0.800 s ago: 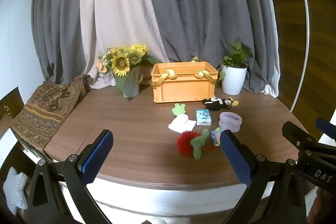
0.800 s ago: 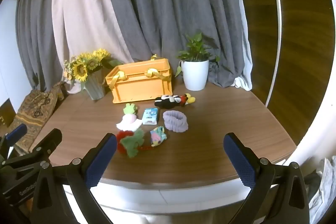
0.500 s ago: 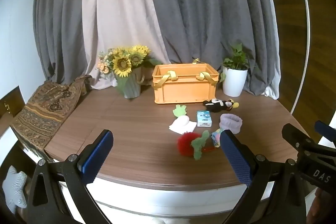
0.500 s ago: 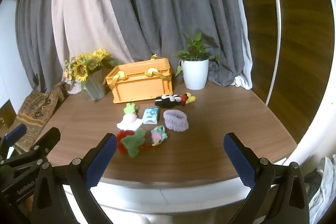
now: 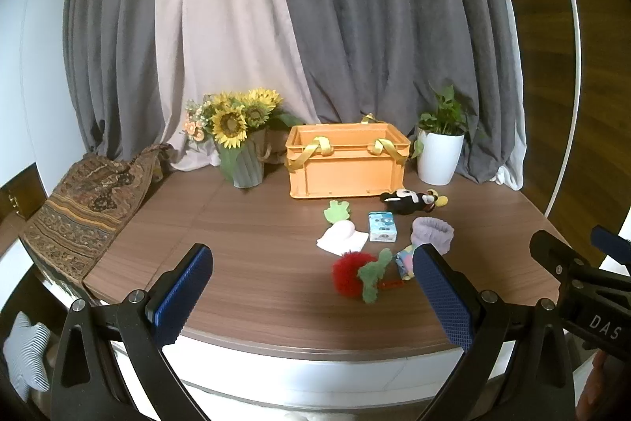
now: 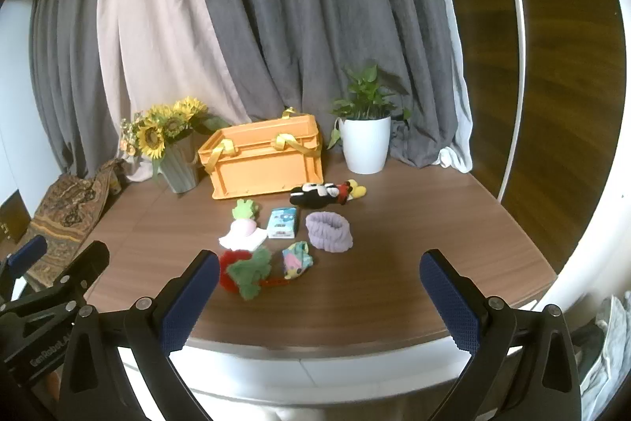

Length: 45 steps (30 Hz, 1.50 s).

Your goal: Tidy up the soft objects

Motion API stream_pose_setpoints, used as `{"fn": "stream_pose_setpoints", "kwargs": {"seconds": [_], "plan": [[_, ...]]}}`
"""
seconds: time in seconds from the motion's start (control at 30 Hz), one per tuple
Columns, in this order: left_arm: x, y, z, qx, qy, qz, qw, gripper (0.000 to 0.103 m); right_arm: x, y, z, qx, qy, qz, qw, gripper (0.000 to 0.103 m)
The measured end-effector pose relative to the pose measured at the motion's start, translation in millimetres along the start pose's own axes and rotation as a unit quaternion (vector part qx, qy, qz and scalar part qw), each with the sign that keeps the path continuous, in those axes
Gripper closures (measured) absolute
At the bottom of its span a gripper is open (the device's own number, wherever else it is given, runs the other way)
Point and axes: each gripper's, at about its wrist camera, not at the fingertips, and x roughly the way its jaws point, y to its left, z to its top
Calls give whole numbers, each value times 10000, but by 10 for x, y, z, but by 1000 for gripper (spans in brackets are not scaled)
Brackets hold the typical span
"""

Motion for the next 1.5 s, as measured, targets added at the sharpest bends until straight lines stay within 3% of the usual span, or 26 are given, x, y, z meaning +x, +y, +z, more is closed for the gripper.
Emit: {"fn": "stream_pose_setpoints", "kwargs": {"seconds": [1.5], "plan": [[9, -79, -57, 33, 20, -130, 9999, 0, 18, -59, -81, 82, 64, -22, 9999, 0]]}}
